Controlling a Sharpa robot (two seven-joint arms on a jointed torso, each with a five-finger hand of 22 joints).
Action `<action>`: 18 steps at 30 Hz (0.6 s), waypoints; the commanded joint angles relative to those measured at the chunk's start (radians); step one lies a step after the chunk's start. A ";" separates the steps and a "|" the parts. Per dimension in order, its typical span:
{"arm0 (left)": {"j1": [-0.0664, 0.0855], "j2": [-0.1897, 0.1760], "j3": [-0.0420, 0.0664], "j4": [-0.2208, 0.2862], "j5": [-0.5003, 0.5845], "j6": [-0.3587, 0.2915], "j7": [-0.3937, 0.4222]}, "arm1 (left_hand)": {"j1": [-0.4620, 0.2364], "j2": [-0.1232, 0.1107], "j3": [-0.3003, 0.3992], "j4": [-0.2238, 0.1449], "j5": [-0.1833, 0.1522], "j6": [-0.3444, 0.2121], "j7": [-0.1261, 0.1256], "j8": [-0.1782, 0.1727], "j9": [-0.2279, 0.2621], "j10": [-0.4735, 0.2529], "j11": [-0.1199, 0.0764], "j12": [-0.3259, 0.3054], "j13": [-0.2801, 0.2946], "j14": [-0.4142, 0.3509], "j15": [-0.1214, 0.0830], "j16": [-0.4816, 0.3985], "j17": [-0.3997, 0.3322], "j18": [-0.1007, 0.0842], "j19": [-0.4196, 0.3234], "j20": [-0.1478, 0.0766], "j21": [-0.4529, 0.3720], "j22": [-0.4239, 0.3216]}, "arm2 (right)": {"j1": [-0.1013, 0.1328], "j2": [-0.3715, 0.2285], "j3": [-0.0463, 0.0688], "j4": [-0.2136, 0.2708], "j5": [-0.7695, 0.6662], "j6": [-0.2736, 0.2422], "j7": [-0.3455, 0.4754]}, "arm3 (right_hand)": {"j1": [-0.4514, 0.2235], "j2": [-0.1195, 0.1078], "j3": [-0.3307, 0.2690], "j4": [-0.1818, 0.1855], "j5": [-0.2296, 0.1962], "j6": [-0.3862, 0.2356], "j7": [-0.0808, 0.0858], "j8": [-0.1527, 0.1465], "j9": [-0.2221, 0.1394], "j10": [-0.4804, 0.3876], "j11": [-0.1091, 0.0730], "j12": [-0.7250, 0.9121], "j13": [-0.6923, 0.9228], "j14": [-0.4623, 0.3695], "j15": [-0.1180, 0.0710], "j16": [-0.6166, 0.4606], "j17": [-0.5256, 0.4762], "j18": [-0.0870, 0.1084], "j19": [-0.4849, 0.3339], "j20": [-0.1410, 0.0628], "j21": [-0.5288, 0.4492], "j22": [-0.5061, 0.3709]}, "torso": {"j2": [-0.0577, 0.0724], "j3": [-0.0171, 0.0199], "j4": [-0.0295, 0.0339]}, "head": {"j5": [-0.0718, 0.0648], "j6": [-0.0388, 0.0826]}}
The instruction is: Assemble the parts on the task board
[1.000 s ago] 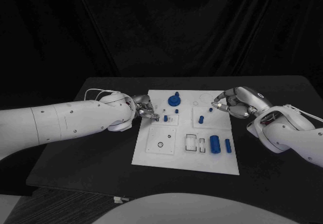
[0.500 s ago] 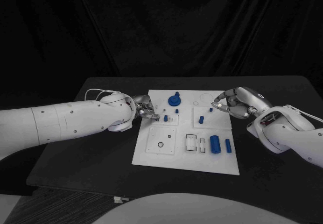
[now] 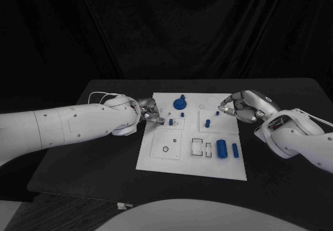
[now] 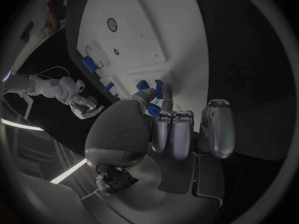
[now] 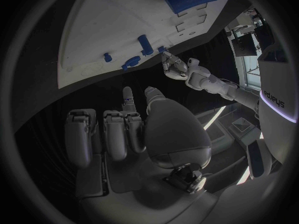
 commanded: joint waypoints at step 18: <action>-0.006 0.008 0.001 -0.012 -0.004 0.021 0.019 | -0.103 -0.005 0.019 0.045 -0.152 0.008 -0.010 -0.005 -0.008 0.108 0.000 0.022 0.256 0.108 -0.009 -0.001 0.248 0.013 0.022 -0.007 0.001 0.203 | -0.003 -0.002 0.001 0.003 -0.006 -0.009 -0.013 | 0.025 0.006 0.016 0.000 0.035 0.003 0.001 -0.012 0.016 0.108 0.005 0.020 0.265 0.100 -0.007 0.017 0.264 -0.010 0.088 -0.002 0.007 0.268 | 0.000 0.0002 0.0001 | -0.001 0.000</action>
